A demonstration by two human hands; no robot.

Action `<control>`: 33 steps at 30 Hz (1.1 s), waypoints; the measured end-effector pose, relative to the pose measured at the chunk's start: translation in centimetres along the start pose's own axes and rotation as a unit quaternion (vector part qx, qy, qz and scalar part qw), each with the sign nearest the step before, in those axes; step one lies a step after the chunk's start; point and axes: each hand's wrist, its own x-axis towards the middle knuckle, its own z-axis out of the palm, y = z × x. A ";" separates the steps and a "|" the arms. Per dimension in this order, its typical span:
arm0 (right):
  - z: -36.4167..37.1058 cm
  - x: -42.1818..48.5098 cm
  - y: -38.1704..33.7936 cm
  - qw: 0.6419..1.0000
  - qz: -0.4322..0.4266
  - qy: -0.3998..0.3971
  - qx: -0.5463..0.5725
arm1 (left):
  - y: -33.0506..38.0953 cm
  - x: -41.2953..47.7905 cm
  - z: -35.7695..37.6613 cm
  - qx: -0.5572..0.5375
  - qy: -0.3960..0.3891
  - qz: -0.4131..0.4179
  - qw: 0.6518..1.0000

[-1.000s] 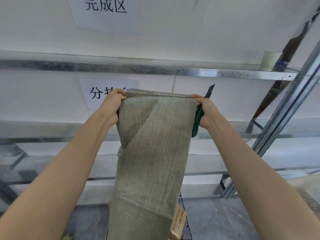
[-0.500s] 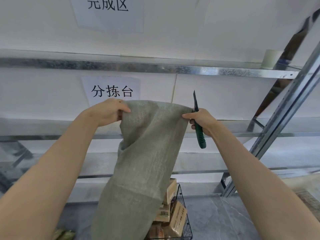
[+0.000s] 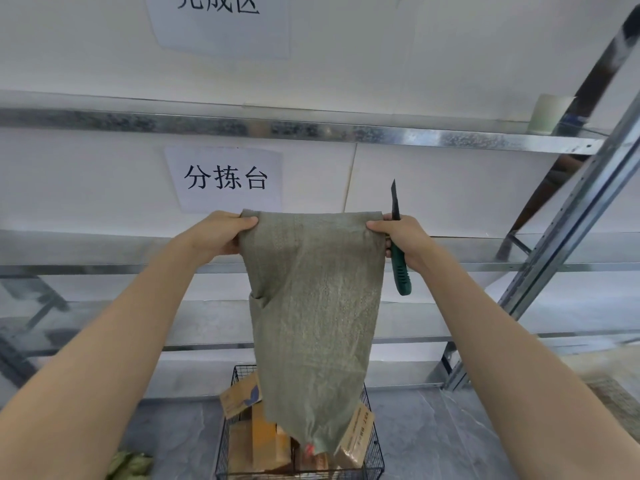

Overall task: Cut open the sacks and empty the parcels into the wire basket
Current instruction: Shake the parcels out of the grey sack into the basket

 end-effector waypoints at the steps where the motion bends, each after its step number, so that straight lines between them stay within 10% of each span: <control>1: 0.0 0.0 0.0 1.000 0.004 0.004 0.000 | -0.1 -0.1 0.2 -0.002 0.006 0.002 1.000; 9: 0.8 -0.6 0.5 0.982 0.032 0.002 0.185 | 0.0 -0.1 1.5 -0.195 0.017 -0.041 0.980; 14: 0.0 -1.2 0.2 0.954 0.086 -0.049 0.282 | 0.1 -1.1 -0.1 -0.365 -0.139 0.004 0.920; 20: -0.7 -0.9 1.5 0.964 0.090 -0.054 0.244 | -0.5 -0.5 -0.1 -0.141 -0.113 0.060 0.982; 33: 0.3 0.2 1.9 0.998 0.031 0.052 0.013 | -0.8 -0.2 1.1 -0.110 0.024 0.007 0.994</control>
